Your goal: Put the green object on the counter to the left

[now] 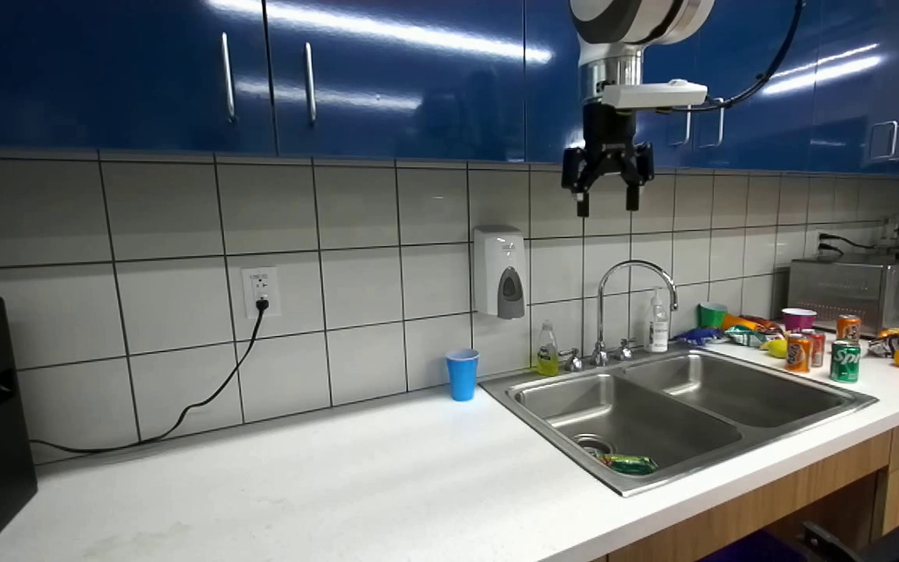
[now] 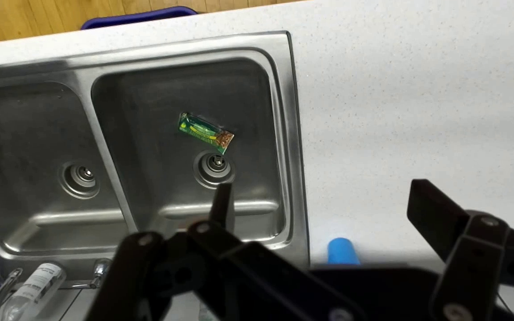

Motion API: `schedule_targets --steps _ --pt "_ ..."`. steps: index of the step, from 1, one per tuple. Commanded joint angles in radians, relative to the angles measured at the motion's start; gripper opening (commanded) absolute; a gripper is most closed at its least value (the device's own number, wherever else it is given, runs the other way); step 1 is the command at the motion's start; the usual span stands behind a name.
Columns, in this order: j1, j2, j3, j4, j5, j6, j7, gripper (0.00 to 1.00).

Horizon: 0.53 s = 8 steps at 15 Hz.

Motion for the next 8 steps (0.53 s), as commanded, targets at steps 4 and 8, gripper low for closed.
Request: schedule_targets --steps 4,8 --pt "-0.033 -0.127 -0.014 -0.068 -0.028 -0.089 -0.022 1.0" --pt "-0.04 -0.183 -0.024 -0.096 -0.026 -0.134 -0.034 1.0"
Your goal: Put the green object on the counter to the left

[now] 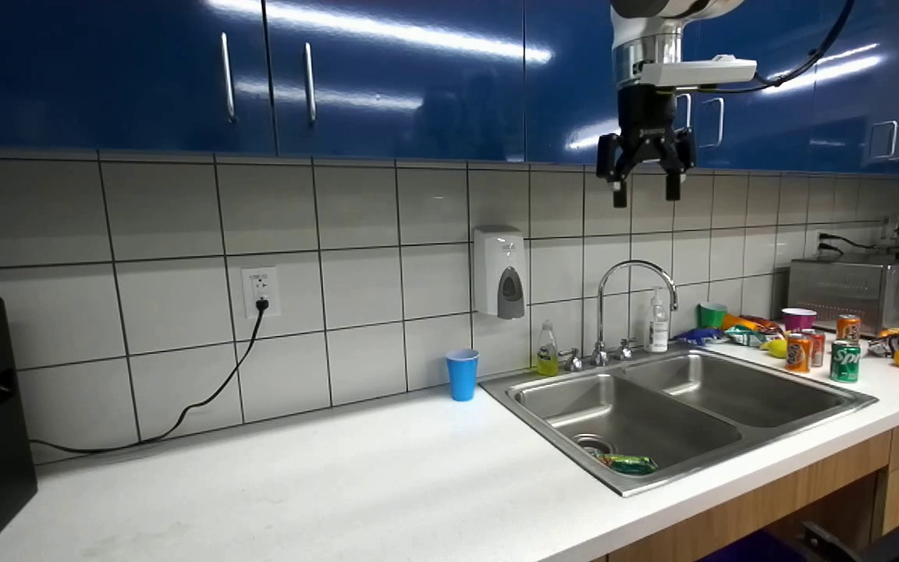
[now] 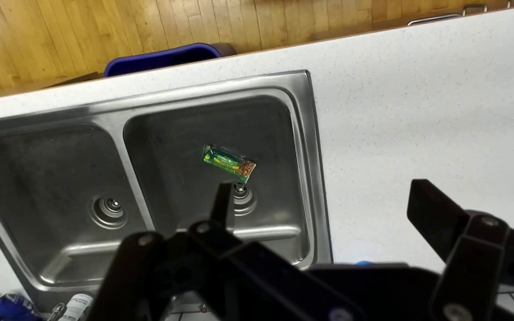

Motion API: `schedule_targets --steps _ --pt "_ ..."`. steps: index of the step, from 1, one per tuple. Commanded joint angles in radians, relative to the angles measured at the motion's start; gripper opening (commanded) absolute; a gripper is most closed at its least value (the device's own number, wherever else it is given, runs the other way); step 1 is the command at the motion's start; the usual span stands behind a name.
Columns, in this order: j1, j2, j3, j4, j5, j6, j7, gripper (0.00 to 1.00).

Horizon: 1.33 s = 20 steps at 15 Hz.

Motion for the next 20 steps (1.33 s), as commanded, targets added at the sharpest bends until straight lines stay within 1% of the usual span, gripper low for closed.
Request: schedule_targets --steps 1,4,8,14,20 --pt "-0.016 -0.055 -0.004 -0.031 -0.009 -0.033 -0.048 1.0" --pt "-0.009 -0.04 -0.019 -0.044 -0.012 -0.006 -0.106 1.0" --pt "-0.01 0.015 -0.045 -0.09 -0.024 0.049 -0.191 1.0" --pt "-0.016 0.125 -0.072 -0.15 -0.026 0.182 -0.25 1.0" --pt "-0.02 0.269 -0.089 -0.168 -0.021 0.354 -0.287 1.0"
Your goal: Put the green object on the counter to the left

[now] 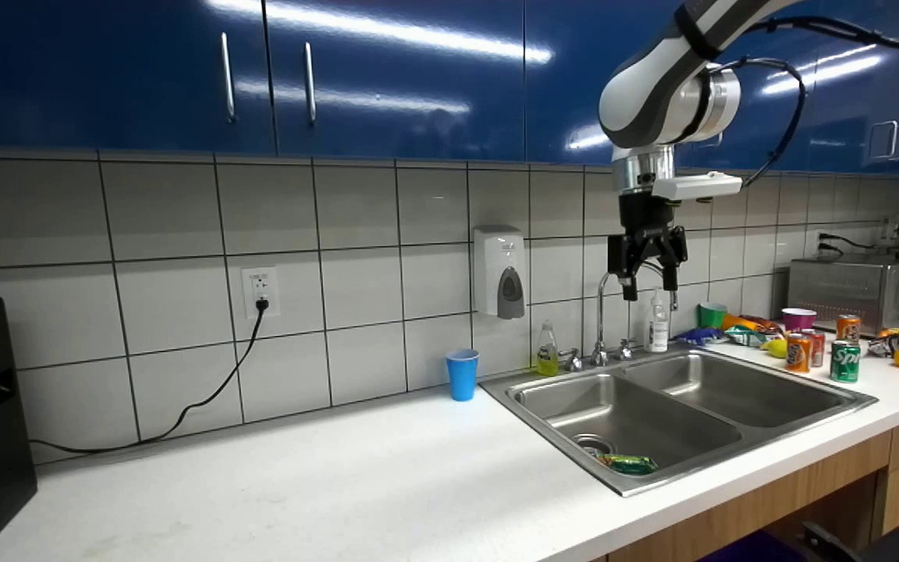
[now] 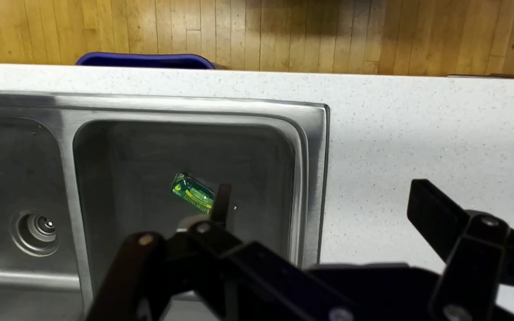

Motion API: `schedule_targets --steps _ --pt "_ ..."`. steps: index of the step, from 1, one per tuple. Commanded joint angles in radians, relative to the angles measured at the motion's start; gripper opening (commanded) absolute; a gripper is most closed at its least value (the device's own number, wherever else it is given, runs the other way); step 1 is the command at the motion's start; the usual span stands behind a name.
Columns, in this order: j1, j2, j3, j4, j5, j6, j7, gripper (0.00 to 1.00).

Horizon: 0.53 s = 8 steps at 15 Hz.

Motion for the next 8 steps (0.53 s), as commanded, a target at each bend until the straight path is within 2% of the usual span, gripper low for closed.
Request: schedule_targets --steps 1,8 --pt "-0.019 0.092 -0.002 0.005 -0.009 0.106 -0.05 1.0" --pt "-0.05 0.283 -0.013 0.024 -0.031 0.304 -0.056 1.0"
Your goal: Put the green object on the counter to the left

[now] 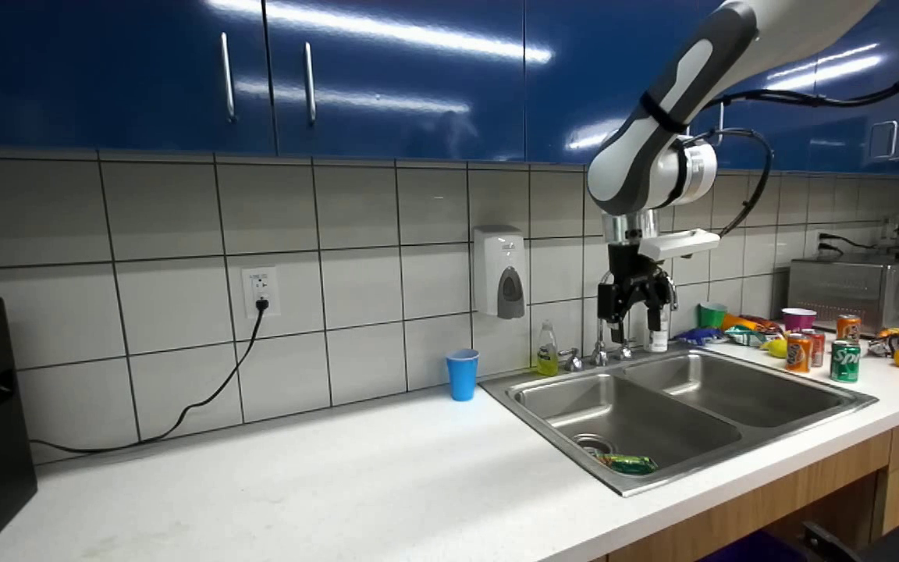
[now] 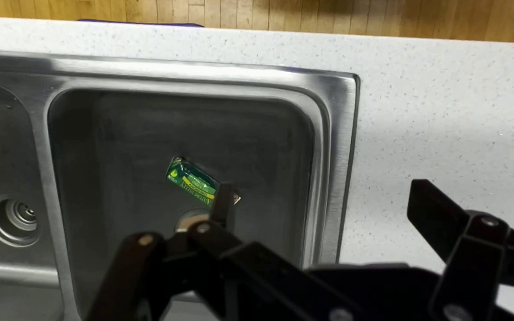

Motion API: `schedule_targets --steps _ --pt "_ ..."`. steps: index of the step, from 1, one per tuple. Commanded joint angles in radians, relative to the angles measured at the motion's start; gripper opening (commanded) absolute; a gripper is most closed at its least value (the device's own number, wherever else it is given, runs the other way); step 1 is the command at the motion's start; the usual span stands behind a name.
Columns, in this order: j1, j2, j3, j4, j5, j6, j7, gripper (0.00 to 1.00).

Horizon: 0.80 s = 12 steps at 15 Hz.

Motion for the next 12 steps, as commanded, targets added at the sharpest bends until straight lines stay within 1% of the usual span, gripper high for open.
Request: schedule_targets --steps 1,5,12 --pt "-0.039 0.094 0.001 0.031 -0.031 0.078 -0.02 1.0" --pt "-0.064 0.185 -0.009 0.05 -0.044 0.144 -0.019 1.0" --pt "-0.088 0.332 -0.012 0.092 -0.041 0.234 -0.033 1.0"
